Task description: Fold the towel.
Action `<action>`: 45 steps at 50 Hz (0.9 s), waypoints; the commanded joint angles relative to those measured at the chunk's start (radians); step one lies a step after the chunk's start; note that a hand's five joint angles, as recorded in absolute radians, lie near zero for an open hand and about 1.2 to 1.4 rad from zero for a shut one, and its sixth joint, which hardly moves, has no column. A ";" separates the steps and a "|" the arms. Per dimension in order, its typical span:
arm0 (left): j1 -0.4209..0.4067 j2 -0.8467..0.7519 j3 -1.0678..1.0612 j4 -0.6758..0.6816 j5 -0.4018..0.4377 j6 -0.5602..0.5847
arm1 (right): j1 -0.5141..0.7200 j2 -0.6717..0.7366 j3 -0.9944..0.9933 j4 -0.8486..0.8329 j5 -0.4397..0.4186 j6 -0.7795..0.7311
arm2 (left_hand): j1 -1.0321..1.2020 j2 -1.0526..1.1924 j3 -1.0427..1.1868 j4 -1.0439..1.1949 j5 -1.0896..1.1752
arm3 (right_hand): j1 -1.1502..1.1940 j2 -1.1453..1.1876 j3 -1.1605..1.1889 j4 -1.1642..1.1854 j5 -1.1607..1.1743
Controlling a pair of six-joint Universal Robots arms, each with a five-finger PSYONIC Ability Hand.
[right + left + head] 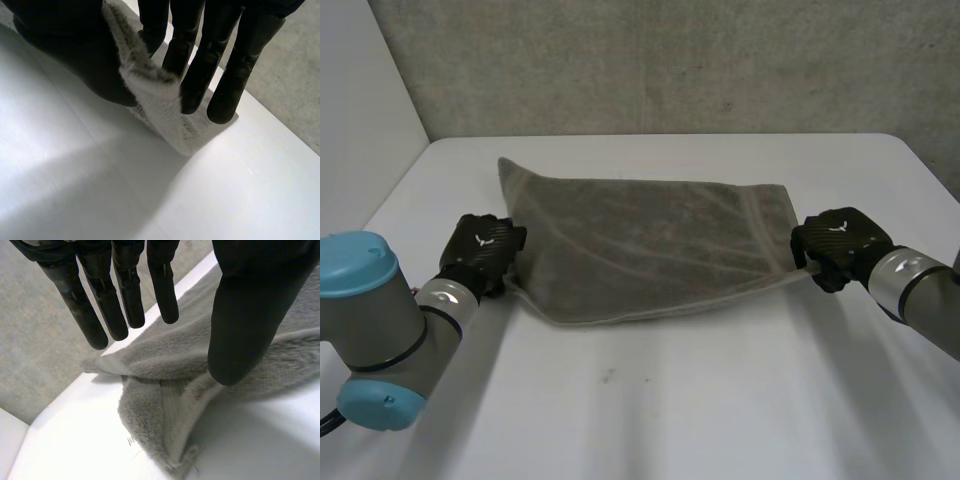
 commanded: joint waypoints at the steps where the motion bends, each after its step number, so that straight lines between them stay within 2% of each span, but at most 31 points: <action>1: 0.014 -0.015 -0.007 0.074 -0.002 0.001 | -0.037 -0.002 0.033 -0.022 -0.004 -0.001 | 0.094 0.096 0.096 0.098 0.096 | 0.004 0.182 0.181 0.179 0.185; 13: 0.051 -0.010 -0.031 0.073 0.000 0.001 | -0.037 0.003 0.042 -0.040 -0.005 0.002 | 0.103 0.105 0.105 0.107 0.105 | 0.004 0.182 0.181 0.179 0.185; 27: 0.108 0.060 -0.088 -0.027 0.012 0.004 | -0.037 0.018 0.042 -0.048 -0.005 0.003 | 0.068 0.069 0.070 0.071 0.069 | 0.004 0.182 0.181 0.179 0.185; 29: 0.137 0.057 -0.088 -0.034 0.057 0.002 | -0.037 0.020 0.042 -0.049 -0.005 0.003 | 0.068 0.069 0.070 0.071 0.069 | 0.004 0.182 0.181 0.179 0.185; 36: 0.145 0.010 -0.063 -0.028 0.132 -0.042 | -0.036 0.020 0.048 -0.051 -0.005 0.003 | 0.079 0.081 0.081 0.083 0.081 | 0.004 0.182 0.181 0.179 0.185; 45: 0.143 -0.056 0.006 -0.030 0.135 -0.125 | -0.034 0.026 0.058 -0.063 -0.005 0.000 | 0.088 0.090 0.090 0.092 0.090 | 0.004 0.182 0.181 0.179 0.185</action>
